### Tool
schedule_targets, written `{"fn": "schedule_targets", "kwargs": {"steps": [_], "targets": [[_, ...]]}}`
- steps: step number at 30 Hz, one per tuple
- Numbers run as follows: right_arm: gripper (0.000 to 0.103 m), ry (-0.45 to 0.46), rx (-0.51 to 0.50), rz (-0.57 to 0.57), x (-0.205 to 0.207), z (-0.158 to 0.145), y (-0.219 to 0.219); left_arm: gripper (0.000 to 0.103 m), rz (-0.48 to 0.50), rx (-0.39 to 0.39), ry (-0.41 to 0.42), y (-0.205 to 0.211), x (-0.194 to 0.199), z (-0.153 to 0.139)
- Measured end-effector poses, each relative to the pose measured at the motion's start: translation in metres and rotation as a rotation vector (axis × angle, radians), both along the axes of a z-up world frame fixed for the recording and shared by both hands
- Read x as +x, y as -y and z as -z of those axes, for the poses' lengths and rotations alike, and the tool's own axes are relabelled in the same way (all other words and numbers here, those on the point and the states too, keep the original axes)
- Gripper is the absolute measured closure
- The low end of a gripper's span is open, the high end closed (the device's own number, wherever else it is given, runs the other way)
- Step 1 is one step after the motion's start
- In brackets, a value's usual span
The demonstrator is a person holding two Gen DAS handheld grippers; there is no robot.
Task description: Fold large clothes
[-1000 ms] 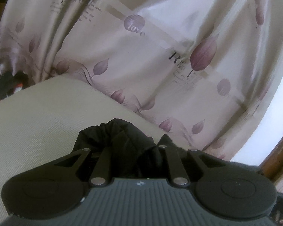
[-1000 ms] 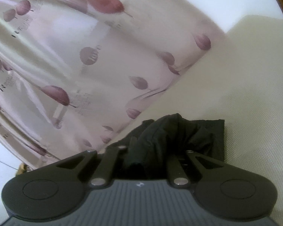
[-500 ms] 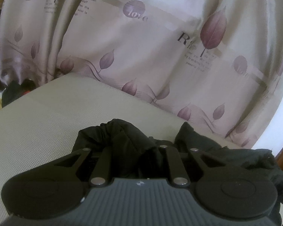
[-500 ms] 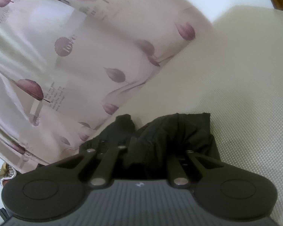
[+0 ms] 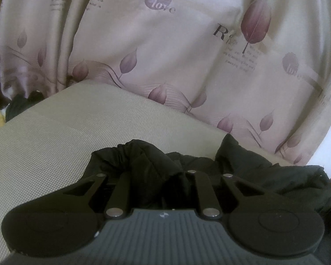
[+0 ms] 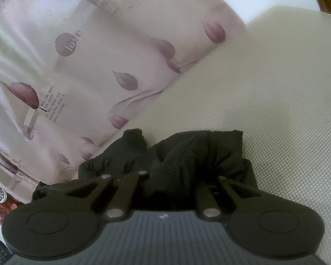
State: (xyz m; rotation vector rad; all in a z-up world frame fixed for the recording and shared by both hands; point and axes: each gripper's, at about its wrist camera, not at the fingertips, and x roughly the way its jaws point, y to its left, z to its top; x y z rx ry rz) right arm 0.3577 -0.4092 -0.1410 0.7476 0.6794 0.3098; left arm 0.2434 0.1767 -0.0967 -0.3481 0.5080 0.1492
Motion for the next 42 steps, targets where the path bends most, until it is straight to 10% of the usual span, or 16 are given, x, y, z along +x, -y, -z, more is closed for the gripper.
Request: {"fn": "schedule_targets", "kwargs": {"steps": [32, 42], "targets": [[0.095, -0.059, -0.004, 0.009, 0.012, 0.013, -0.007, 0.080, 0.007, 0.025, -0.058, 0.001, 0.015, 0.017], [0.092, -0.069, 0.047, 0.027, 0.013, 0.017, -0.004, 0.067, 0.011, -0.115, -0.055, -0.015, 0.015, 0.019]]}}
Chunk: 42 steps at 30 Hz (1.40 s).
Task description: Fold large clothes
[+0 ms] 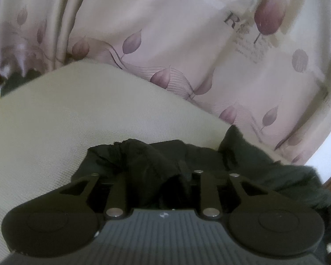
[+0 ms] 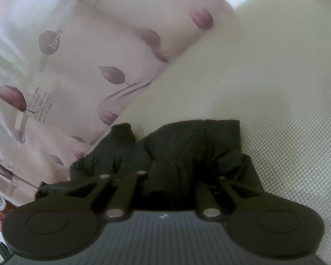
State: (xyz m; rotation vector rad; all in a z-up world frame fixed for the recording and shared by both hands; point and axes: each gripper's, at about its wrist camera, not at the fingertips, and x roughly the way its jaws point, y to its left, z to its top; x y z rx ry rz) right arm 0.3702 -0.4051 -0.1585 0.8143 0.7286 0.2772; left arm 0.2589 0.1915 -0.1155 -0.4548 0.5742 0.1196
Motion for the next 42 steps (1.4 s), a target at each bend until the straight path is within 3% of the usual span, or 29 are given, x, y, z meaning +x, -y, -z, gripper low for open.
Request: {"fn": "schedule_targets", "kwargs": {"steps": [2, 4, 5, 7, 9, 12, 16, 19, 20, 22, 23, 25, 27, 29, 32, 36, 38, 42], "targets": [[0.090, 0.010, 0.043, 0.014, -0.002, 0.001, 0.005, 0.055, 0.001, -0.055, 0.011, -0.005, -0.003, -0.002], [0.088, 0.025, 0.067, 0.021, -0.005, 0.001, 0.007, 0.032, 0.002, -0.088, 0.032, -0.007, -0.006, -0.007], [0.087, 0.031, 0.071, 0.022, -0.006, 0.000, 0.008, 0.025, -0.005, -0.088, 0.040, -0.006, -0.007, -0.009], [0.084, 0.046, 0.084, 0.026, -0.009, -0.002, 0.009, 0.001, -0.033, -0.073, 0.068, -0.002, -0.013, -0.017], [0.078, 0.058, 0.113, 0.034, -0.011, -0.004, 0.011, 0.000, -0.081, -0.029, 0.114, 0.002, -0.021, -0.027], [0.060, 0.074, 0.189, 0.047, -0.016, -0.007, 0.019, 0.000, -0.099, 0.018, 0.126, 0.002, -0.025, -0.039], [0.032, 0.151, 0.247, 0.115, -0.035, -0.015, 0.031, 0.001, -0.103, -0.027, 0.145, -0.002, -0.034, -0.044], [0.029, 0.227, 0.269, 0.195, -0.054, -0.022, 0.044, 0.006, -0.074, -0.001, 0.159, 0.008, -0.037, -0.052], [0.030, 0.242, 0.250, 0.192, -0.058, -0.027, 0.045, 0.008, -0.053, 0.016, 0.157, 0.015, -0.036, -0.054], [0.033, 0.287, 0.132, 0.137, -0.061, -0.042, 0.038, 0.022, 0.011, 0.053, 0.147, 0.032, -0.030, -0.056], [0.038, 0.298, 0.001, 0.091, -0.060, -0.053, 0.028, 0.026, 0.041, 0.069, 0.140, 0.039, -0.027, -0.056], [0.067, 0.308, -0.249, 0.003, -0.054, -0.069, 0.001, 0.039, 0.090, 0.091, 0.121, 0.055, -0.016, -0.057], [0.075, 0.324, -0.395, -0.073, -0.046, -0.079, -0.023, 0.047, 0.140, 0.112, 0.109, 0.070, -0.002, -0.056], [0.081, 0.320, -0.506, -0.125, -0.027, -0.084, -0.047, 0.049, 0.168, 0.151, 0.096, 0.080, 0.016, -0.055], [0.082, 0.309, -0.583, -0.168, -0.002, -0.083, -0.070, 0.050, 0.180, 0.172, 0.045, 0.084, 0.048, -0.049], [0.082, 0.223, -0.697, -0.204, 0.038, -0.068, -0.089, 0.050, 0.161, 0.238, -0.072, 0.077, 0.085, -0.029], [0.082, 0.157, -0.761, -0.222, 0.052, -0.056, -0.092, 0.050, 0.139, 0.208, -0.135, 0.063, 0.095, -0.015], [0.083, 0.047, -0.789, -0.279, 0.068, -0.030, -0.087, 0.062, 0.100, 0.129, -0.200, 0.038, 0.099, 0.005]]}}
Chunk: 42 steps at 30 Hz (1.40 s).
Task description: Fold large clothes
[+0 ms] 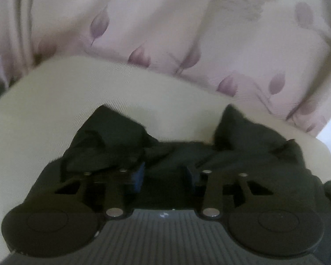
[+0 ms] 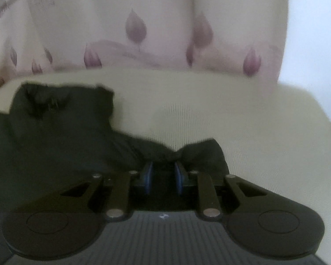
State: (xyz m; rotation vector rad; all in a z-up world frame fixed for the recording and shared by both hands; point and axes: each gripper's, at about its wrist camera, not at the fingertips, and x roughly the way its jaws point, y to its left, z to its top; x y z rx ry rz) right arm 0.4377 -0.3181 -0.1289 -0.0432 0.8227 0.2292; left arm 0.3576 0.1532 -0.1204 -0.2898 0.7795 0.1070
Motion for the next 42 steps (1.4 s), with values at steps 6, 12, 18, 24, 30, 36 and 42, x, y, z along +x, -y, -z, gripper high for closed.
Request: {"fn": "schedule_targets", "kwargs": {"steps": [6, 12, 18, 24, 30, 36, 42], "targets": [[0.085, -0.054, 0.017, -0.009, 0.003, 0.021, 0.004, 0.063, 0.014, -0.002, -0.061, -0.002, 0.003, 0.015], [0.086, -0.050, 0.002, -0.015, 0.004, 0.029, 0.002, 0.077, -0.034, -0.135, -0.054, -0.026, -0.005, 0.031], [0.086, -0.039, -0.078, -0.066, 0.001, 0.026, -0.008, 0.091, -0.070, -0.274, -0.059, -0.055, -0.015, 0.039], [0.084, -0.025, -0.243, -0.077, -0.004, 0.025, -0.034, 0.091, -0.065, -0.228, -0.026, -0.051, -0.030, 0.031], [0.082, -0.042, -0.289, -0.032, 0.002, 0.006, -0.039, 0.047, -0.049, -0.110, 0.086, -0.055, -0.066, -0.009], [0.082, 0.176, -0.008, -0.056, -0.035, -0.071, -0.059, 0.021, -0.050, 0.002, 0.195, -0.048, -0.071, -0.045], [0.082, 0.066, 0.082, -0.257, -0.032, -0.052, -0.151, 0.044, -0.061, -0.021, 0.069, -0.042, -0.041, -0.011]]}}
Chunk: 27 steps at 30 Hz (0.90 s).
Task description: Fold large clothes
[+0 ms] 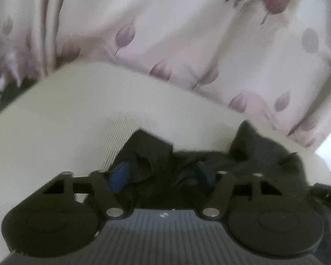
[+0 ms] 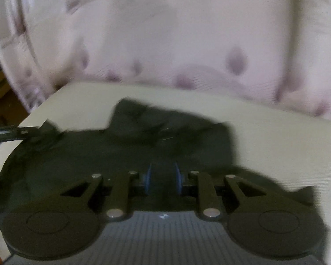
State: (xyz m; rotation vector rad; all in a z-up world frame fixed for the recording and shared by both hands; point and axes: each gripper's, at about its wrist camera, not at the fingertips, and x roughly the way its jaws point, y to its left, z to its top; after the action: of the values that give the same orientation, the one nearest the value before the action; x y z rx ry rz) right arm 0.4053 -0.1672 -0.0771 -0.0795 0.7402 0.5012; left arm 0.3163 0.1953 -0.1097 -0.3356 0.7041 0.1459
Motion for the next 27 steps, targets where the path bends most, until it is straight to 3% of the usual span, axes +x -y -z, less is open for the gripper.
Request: {"fn": "schedule_targets", "kwargs": {"steps": [5, 8, 13, 17, 20, 23, 27], "targets": [[0.083, -0.057, -0.031, 0.005, 0.020, 0.036, -0.032, 0.042, -0.043, 0.002, -0.031, -0.011, -0.005, 0.022], [0.084, -0.153, -0.026, 0.013, 0.033, 0.055, -0.032, 0.039, -0.055, -0.033, -0.029, -0.019, -0.006, 0.028], [0.084, -0.149, -0.026, 0.021, 0.031, 0.065, -0.033, 0.027, -0.090, -0.037, -0.033, -0.023, -0.004, 0.035], [0.084, -0.130, -0.052, 0.006, 0.029, 0.057, -0.035, 0.031, -0.061, -0.008, -0.033, -0.020, -0.007, 0.024], [0.082, -0.051, 0.043, 0.036, 0.001, 0.032, 0.000, 0.031, -0.019, -0.053, 0.059, -0.022, -0.043, 0.004], [0.082, 0.034, 0.138, 0.007, -0.053, 0.016, 0.050, 0.028, 0.049, -0.045, 0.153, -0.009, -0.089, -0.012], [0.081, 0.114, 0.198, -0.038, -0.126, 0.027, 0.074, 0.027, 0.134, 0.002, 0.164, 0.032, -0.126, -0.006]]}}
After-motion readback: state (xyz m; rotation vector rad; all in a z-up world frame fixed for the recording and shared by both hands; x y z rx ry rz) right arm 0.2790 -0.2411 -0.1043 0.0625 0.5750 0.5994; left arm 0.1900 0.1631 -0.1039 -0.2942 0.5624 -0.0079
